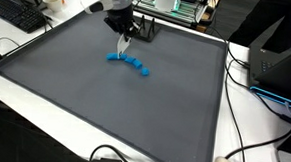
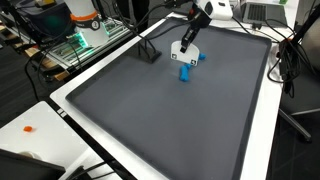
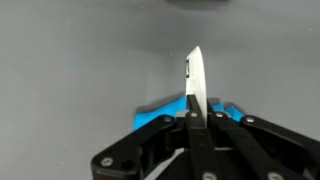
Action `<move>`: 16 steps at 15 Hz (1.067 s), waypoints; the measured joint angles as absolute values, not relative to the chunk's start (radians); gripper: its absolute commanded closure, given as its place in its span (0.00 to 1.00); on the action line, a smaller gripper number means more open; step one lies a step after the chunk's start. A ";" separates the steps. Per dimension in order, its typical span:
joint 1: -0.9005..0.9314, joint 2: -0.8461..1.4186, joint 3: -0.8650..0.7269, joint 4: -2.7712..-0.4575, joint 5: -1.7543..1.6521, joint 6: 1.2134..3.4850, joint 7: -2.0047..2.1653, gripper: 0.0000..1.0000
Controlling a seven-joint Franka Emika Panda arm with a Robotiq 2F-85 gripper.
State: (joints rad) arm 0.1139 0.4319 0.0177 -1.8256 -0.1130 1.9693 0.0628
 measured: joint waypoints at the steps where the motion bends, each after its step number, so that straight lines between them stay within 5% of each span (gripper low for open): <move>1: 0.114 0.432 0.017 -1.821 -0.116 1.969 0.053 0.99; 16: 0.115 0.505 0.017 -1.753 -0.200 1.975 -0.002 0.99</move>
State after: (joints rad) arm 0.1148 0.5050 0.0171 -1.7527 -0.2005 1.9750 -0.0022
